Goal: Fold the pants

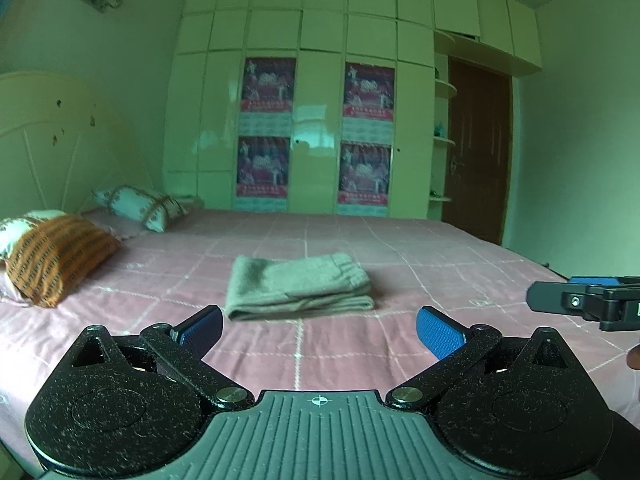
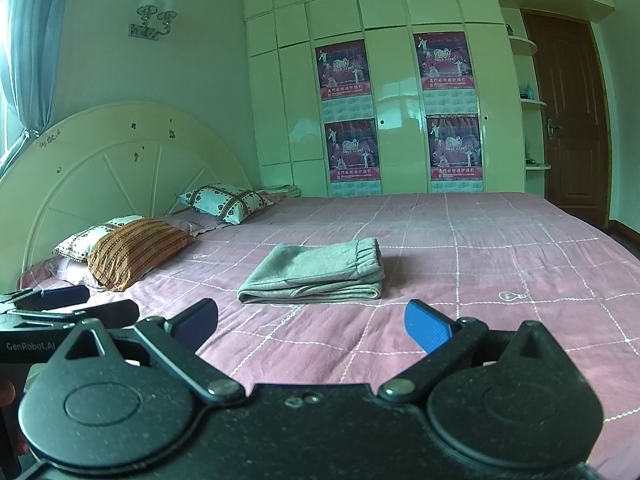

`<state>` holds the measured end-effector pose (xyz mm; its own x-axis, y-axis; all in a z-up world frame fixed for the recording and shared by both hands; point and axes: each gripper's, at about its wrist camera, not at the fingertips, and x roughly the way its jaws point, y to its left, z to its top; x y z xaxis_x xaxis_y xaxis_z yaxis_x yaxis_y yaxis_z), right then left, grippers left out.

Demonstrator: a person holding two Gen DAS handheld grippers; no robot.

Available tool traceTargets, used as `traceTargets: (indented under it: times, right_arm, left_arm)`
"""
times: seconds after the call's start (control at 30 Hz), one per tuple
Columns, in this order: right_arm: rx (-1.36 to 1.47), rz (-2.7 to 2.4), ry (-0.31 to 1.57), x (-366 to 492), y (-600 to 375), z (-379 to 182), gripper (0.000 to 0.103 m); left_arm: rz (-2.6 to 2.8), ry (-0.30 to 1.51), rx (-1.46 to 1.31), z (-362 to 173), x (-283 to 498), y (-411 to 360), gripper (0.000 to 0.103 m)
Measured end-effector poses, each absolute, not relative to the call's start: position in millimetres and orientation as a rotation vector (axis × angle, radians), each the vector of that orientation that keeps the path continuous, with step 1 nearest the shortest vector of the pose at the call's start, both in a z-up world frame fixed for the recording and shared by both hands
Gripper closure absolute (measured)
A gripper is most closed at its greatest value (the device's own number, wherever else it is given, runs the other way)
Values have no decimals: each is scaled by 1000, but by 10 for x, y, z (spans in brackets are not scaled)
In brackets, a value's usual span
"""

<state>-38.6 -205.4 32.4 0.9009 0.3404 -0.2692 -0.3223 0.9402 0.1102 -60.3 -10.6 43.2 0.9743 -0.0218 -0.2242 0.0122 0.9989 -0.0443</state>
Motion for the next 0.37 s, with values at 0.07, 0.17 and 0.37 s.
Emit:
traceTargets:
  times: [0.07, 0.17, 0.37]
  right_arm:
    - [63, 344, 290, -380, -2072, 321, 9]
    - [61, 345, 290, -379, -2081, 322, 9]
    - [63, 345, 292, -375, -2078, 318, 9]
  left_arm:
    - [-19, 222, -54, 443, -607, -87, 1]
    - [-23, 218, -57, 444, -618, -82, 1]
    - [-5, 242, -64, 440, -596, -92, 0]
